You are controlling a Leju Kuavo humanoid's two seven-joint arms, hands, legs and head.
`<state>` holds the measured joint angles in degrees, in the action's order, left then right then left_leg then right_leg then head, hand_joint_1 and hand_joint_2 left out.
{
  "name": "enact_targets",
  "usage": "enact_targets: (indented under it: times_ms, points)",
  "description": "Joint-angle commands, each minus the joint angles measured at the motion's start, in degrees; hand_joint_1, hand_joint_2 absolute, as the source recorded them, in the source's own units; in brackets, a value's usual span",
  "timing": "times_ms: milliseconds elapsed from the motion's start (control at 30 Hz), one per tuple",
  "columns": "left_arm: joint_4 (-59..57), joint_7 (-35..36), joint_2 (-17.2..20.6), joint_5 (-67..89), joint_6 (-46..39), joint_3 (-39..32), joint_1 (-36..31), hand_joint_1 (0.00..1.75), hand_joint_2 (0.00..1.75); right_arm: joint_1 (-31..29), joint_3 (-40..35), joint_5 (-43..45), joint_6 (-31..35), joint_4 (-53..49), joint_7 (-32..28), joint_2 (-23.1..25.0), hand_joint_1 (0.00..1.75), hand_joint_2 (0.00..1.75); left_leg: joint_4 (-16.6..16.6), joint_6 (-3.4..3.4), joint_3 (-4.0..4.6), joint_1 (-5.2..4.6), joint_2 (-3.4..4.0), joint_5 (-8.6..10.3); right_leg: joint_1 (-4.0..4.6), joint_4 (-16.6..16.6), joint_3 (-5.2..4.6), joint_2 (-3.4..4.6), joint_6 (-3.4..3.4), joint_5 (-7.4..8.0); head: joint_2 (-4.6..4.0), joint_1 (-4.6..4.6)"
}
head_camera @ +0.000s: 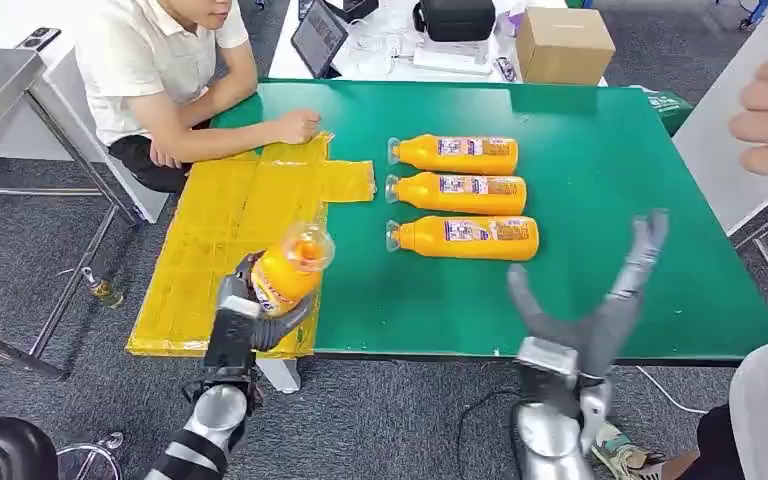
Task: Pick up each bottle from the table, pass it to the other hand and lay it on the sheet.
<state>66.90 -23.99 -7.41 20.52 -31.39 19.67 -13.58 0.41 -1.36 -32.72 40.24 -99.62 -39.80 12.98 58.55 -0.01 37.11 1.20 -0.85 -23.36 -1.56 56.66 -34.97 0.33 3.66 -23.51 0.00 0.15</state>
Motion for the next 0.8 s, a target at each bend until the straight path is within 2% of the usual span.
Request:
enact_targets:
  times_ms: [33, 233, 267, 300, 333, 400, 567, 667, 800]
  points:
    - [-12.5, 8.5, 5.4, 11.9, -0.6, 3.7, -10.2, 1.75, 1.75, 0.6, 5.3, 2.9, -0.2, -2.6, -0.2, 1.8, 0.0, 1.75, -0.1, 0.03, -0.28, 0.05, -0.01, -0.05, 0.1, 0.0, 0.29, -0.11, -0.23, -0.05, 0.0, 0.02]
    - [-12.5, 8.5, 5.4, 11.9, -0.6, 3.7, -10.2, 1.75, 1.75, 0.6, 5.3, 2.9, -0.2, -2.6, -0.2, 1.8, 0.0, 1.75, 0.0, 0.01, -0.21, 0.02, 0.1, -0.02, 0.06, 0.0, 0.13, -0.02, -0.23, 0.04, 0.0, -0.02]
    - [-12.5, 8.5, 5.4, 11.9, -0.6, 3.7, -10.2, 1.75, 1.75, 0.6, 5.3, 2.9, -0.2, -2.6, -0.2, 1.8, 0.0, 1.75, -0.1, 0.06, -0.54, 0.07, 0.15, -0.17, 0.15, -0.1, 0.48, -0.04, -0.38, -0.09, 0.0, 0.0]
    - [-12.5, 8.5, 5.4, 11.9, -0.6, 3.7, -10.2, 1.75, 1.75, 0.6, 5.3, 2.9, -0.2, -2.6, -0.2, 1.8, 0.0, 1.75, 0.0, 0.01, -0.22, 0.04, 0.12, -0.03, 0.08, 0.0, 0.15, -0.02, -0.24, 0.03, 0.0, 0.0]
    - [-12.5, 8.5, 5.4, 11.9, -0.6, 3.7, -10.2, 1.75, 1.75, 0.6, 5.3, 2.9, -0.2, -2.6, -0.2, 1.8, 0.0, 1.75, 0.0, 0.04, -0.36, 0.04, 0.12, -0.08, 0.1, 0.0, 0.3, -0.05, -0.3, -0.03, 0.0, 0.02]
    - [-17.5, 13.0, 5.3, 17.9, -0.4, 4.7, -13.1, 1.75, 1.75, 0.1, 2.6, 6.0, -0.2, 0.9, -0.2, 0.7, 0.0, 1.75, 0.0, 0.05, -0.41, 0.06, 0.21, -0.11, 0.12, -0.1, 0.36, -0.03, -0.33, -0.04, 0.0, 0.0]
    - [-40.6, 22.9, 4.3, 28.4, 12.3, 6.3, -27.3, 1.75, 1.75, -2.2, -2.7, 10.5, -0.2, 8.4, -0.2, -0.7, 0.0, 1.75, 0.0, 0.01, -0.22, 0.09, 0.11, 0.04, 0.14, 0.0, 0.22, -0.07, -0.3, 0.09, 0.0, 0.0]
    - [-46.5, 26.4, 3.7, 31.9, 14.9, 7.0, -30.0, 1.75, 1.75, -2.8, -3.8, 13.6, -0.2, 10.8, -0.2, -1.6, 0.0, 1.75, -0.1, -0.02, -0.34, 0.11, 0.2, 0.08, 0.17, -0.1, 0.31, 0.0, -0.35, 0.12, 0.0, 0.02]
    - [-46.9, 26.4, 3.1, 31.3, 16.4, 6.1, -30.1, 1.75, 1.75, -2.7, -3.6, 14.0, -0.2, 11.5, -0.2, -1.7, 0.0, 1.75, -0.1, -0.03, -0.28, 0.06, 0.23, 0.13, 0.1, -0.1, 0.22, 0.06, -0.23, 0.17, 0.0, 0.02]
